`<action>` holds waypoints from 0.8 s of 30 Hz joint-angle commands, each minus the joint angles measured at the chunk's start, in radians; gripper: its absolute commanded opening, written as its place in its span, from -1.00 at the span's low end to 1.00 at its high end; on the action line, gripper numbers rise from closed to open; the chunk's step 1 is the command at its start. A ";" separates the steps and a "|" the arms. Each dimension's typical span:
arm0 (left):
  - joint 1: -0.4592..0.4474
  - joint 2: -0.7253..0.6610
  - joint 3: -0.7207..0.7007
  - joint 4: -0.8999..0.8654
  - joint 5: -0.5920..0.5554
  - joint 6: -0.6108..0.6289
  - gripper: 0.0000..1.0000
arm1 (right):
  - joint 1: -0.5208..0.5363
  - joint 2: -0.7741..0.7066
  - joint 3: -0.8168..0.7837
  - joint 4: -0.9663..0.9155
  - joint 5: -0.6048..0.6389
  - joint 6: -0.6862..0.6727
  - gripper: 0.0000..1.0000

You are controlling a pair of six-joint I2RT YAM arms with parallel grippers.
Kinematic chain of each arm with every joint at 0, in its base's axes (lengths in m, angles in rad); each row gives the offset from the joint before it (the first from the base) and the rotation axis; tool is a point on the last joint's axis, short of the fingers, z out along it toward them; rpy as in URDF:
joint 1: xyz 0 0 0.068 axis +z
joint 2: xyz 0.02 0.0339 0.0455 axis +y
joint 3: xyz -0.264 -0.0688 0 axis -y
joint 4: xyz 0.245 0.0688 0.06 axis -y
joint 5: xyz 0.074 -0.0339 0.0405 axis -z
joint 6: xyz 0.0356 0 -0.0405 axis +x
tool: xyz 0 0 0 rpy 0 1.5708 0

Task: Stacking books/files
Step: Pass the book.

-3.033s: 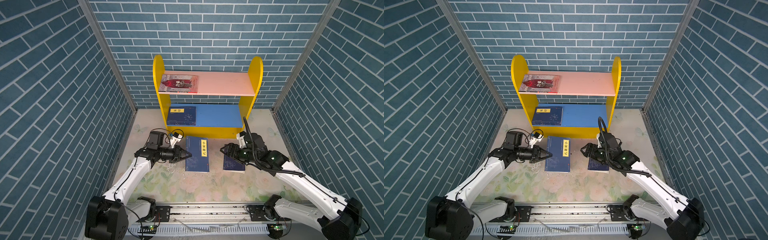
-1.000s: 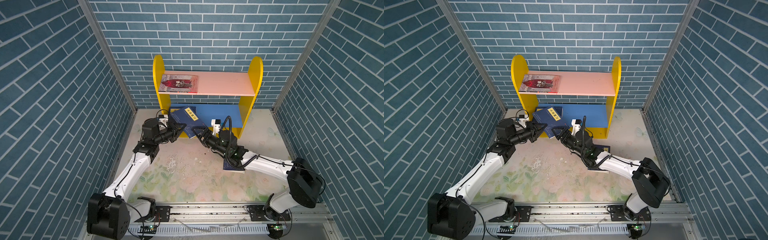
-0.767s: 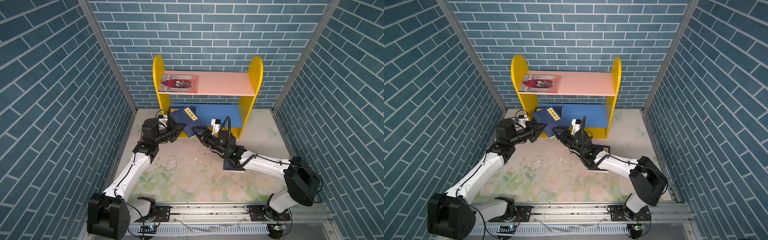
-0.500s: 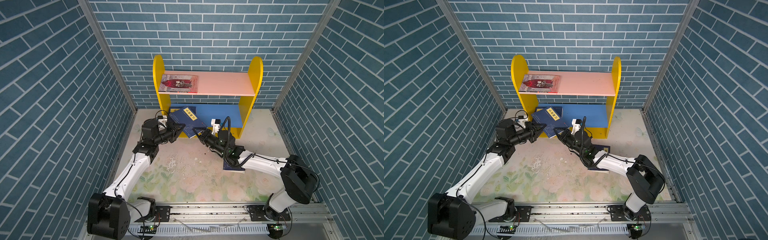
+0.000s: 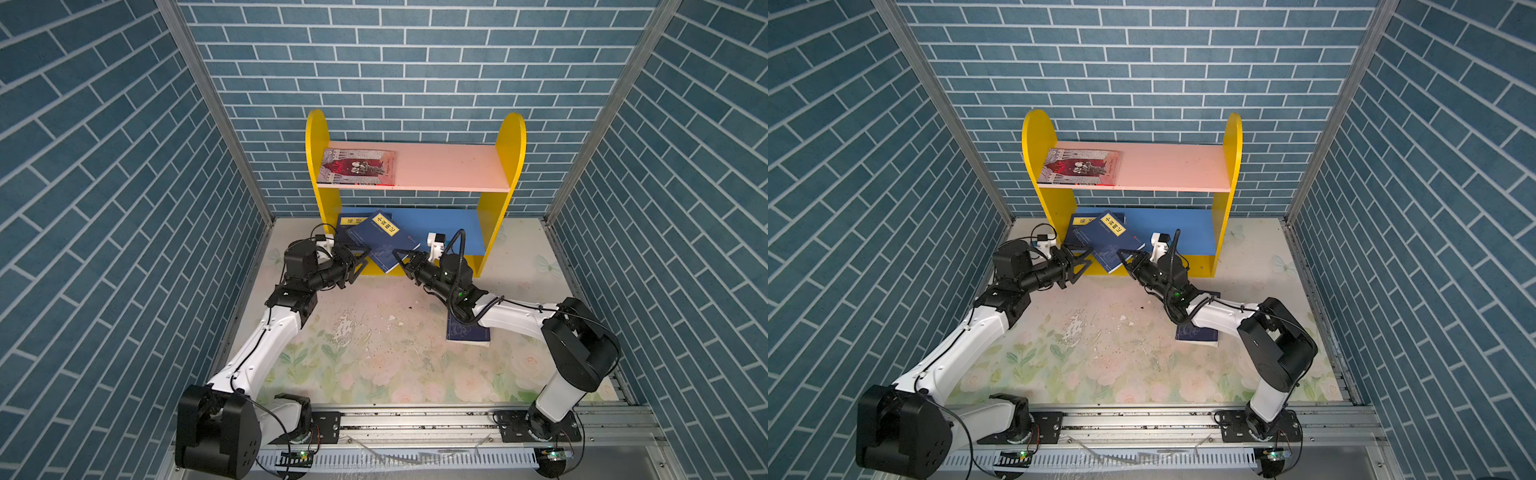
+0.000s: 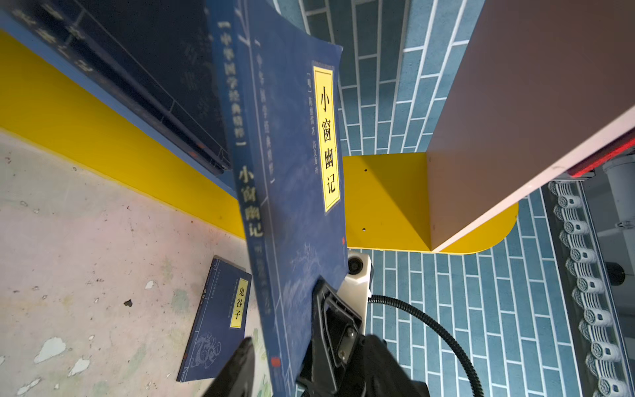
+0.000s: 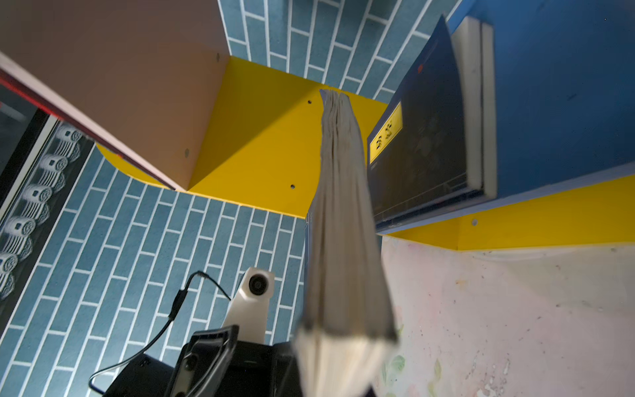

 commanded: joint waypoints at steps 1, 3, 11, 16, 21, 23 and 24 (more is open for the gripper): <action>0.030 0.000 0.015 -0.075 0.023 0.042 0.13 | -0.038 0.008 0.055 0.020 -0.103 0.033 -0.79; 0.047 -0.003 0.024 -0.115 0.025 0.062 0.13 | -0.065 0.025 0.084 -0.018 -0.169 0.031 -0.79; 0.086 0.011 0.029 -0.101 0.031 0.078 0.14 | -0.139 0.117 0.235 -0.165 -0.413 0.009 -0.78; 0.083 0.059 0.033 0.005 0.073 0.067 0.15 | -0.169 0.174 0.357 -0.322 -0.550 -0.075 -0.77; 0.066 0.108 0.050 0.049 0.071 0.056 0.18 | -0.193 0.213 0.397 -0.318 -0.618 -0.076 -0.76; 0.050 0.132 0.068 0.059 0.068 0.056 0.19 | -0.203 0.219 0.407 -0.312 -0.635 -0.077 -0.75; 0.040 0.148 0.081 0.065 0.069 0.055 0.19 | -0.207 0.227 0.423 -0.321 -0.653 -0.082 -0.74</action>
